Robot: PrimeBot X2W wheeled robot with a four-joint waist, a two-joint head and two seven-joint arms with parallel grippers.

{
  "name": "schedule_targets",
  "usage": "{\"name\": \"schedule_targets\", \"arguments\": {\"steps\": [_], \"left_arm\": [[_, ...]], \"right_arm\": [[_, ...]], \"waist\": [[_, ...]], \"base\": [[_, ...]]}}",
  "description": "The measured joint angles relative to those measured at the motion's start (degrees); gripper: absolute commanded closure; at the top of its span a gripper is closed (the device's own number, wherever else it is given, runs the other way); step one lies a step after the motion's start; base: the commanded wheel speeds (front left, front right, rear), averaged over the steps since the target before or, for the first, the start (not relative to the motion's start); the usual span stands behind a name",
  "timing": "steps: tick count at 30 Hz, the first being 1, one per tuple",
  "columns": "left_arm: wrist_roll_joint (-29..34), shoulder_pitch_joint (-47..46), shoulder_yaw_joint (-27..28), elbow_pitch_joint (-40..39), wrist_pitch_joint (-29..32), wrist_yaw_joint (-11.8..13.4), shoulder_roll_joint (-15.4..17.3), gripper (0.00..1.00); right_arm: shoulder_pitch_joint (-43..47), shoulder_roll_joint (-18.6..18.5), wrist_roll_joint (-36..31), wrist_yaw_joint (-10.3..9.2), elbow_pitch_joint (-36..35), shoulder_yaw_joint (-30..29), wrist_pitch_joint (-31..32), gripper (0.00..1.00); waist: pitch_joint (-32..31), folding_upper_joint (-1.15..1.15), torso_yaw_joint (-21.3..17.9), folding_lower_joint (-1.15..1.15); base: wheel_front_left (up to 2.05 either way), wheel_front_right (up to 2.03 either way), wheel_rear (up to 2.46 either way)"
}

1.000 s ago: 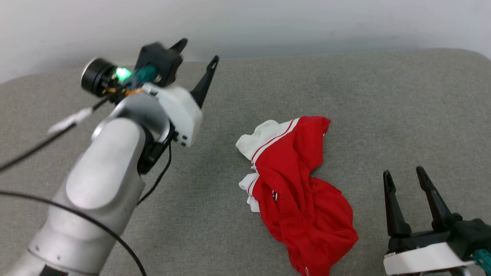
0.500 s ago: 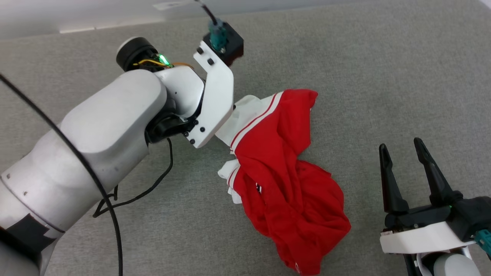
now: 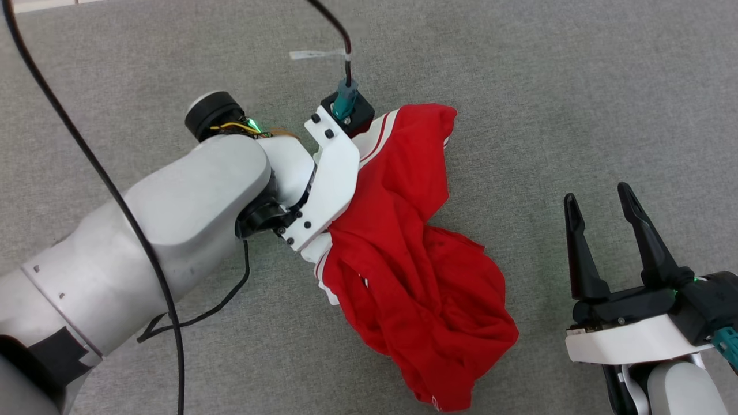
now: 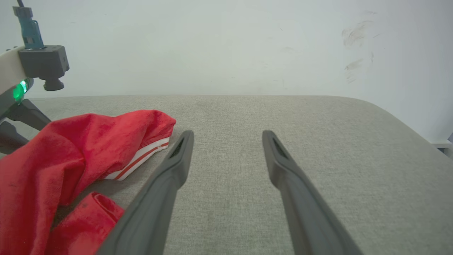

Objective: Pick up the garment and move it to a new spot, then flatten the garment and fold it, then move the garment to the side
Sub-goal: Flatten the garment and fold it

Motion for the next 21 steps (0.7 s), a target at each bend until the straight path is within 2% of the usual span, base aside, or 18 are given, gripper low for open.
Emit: {"name": "schedule_targets", "arguments": {"steps": [1, 4, 7, 12, 16, 21], "left_arm": [[0.37, 0.40, 0.04, -0.38, 0.08, 0.01, 0.05, 1.00], [1.22, 0.73, 0.02, -1.49, -0.57, 0.00, 0.07, 1.00], [1.13, 0.94, -0.16, -1.66, -4.02, -0.01, -0.13, 1.00], [0.20, 0.03, -0.23, -2.76, -13.76, 0.00, 0.41, 1.00], [-0.96, -0.13, -0.14, -3.89, -21.14, -0.01, 3.63, 1.00], [-2.20, 2.98, 1.22, -4.02, -27.60, 0.02, 10.25, 1.00]], "right_arm": [[-0.09, 0.00, 0.00, 0.00, 0.02, 0.00, 0.00, 0.00], [-0.32, 0.00, -0.01, 0.00, 0.20, -0.24, 0.00, 0.00], [-0.34, 0.00, -0.08, 0.00, 0.55, -0.23, 0.00, 0.00], [-0.04, 0.00, -0.26, 0.00, 0.84, -0.53, 0.00, 0.00], [1.25, 0.00, -0.62, 0.00, 1.05, -1.11, 0.00, 0.00], [3.36, 0.01, -0.88, 0.00, 1.19, -1.51, 0.00, 0.00]], "waist": [[0.18, 0.00, -0.04, 0.00], [0.23, 0.00, 0.28, 0.00], [-0.46, 0.00, 0.94, 0.00], [-3.01, 0.00, 2.25, -0.01], [-5.62, 0.00, 3.67, -0.01], [-8.50, 0.00, 6.04, -0.01]], "base": [[0.00, 0.00, 0.00], [0.00, 0.00, 0.00], [0.00, 0.00, 0.00], [0.00, 0.00, 0.00], [0.00, 0.00, 0.00], [0.00, 0.00, 0.00]]}}
